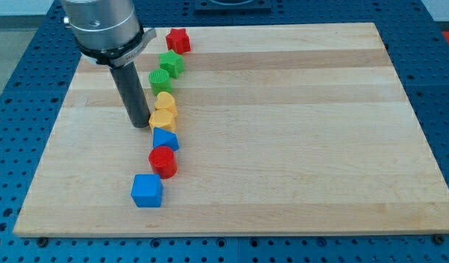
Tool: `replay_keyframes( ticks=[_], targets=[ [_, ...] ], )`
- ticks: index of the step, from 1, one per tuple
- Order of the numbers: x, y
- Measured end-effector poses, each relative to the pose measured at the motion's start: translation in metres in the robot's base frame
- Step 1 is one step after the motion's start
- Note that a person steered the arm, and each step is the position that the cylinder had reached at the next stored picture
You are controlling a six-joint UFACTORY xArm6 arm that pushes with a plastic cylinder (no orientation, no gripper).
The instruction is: Push green circle right a bit
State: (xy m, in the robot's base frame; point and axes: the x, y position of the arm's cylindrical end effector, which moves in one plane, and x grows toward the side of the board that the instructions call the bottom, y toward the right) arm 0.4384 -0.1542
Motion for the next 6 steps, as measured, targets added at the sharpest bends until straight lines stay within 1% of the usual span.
replay_keyframes(
  ticks=[1,2,3,4,5,6],
  targets=[
    [-0.046,-0.004],
    [-0.07,-0.009],
    [-0.079,-0.019],
    [-0.1,-0.013],
    [-0.108,-0.005],
    [-0.097,0.006]
  ],
)
